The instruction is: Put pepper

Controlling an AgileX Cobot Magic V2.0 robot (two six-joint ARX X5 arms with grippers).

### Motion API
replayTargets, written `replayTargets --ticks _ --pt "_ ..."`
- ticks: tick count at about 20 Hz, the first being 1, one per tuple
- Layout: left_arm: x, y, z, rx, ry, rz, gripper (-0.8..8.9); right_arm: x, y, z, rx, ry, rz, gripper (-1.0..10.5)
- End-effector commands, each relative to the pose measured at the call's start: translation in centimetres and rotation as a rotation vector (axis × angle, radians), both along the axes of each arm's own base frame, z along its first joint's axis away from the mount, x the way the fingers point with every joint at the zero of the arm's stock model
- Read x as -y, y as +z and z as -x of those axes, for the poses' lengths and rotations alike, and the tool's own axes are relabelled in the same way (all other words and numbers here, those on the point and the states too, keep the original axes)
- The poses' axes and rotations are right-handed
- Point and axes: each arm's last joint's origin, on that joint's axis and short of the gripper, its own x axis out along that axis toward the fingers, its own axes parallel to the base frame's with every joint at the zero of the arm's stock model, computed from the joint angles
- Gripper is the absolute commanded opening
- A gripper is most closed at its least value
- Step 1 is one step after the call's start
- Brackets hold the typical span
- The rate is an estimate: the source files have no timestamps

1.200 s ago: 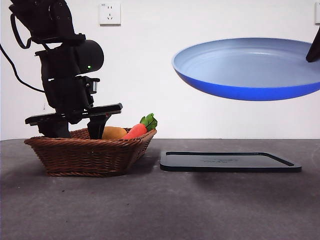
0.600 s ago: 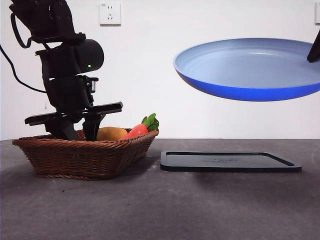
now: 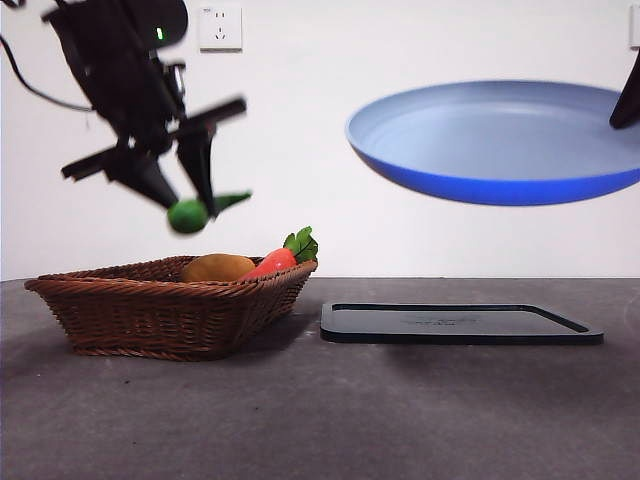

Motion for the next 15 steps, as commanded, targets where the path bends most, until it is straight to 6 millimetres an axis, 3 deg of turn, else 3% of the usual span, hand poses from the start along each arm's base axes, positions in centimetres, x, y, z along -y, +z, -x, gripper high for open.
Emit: replayTargets --ticks 1,4,6,11,15 --pt "0.9 2.6 1.1 0.058 -0.098 0.121 0.71 -0.2 -0.6 -1.3 -0.057 -0.023 -0.028 0.1" --pt "2.6 5.2 3.5 0.121 -0.210 0.191 0.71 -0.5 -2.4 -3.4 -0.140 -0.048 -0.056 0.1" --pt "4.5 5.5 4.8 0.132 -0.304 0.196 0.71 -1.0 -3.5 -4.5 -0.197 -0.035 -0.123 0.1" --pt "10.4 3.2 7.3 0.167 -0.455 0.036 0.71 -3.1 -4.3 -5.4 -0.235 -0.012 -0.168 0.1" --pt "12.7 0.5 7.3 0.140 -0.513 -0.047 0.74 -4.2 -4.3 -5.1 -0.250 0.014 -0.176 0.1"
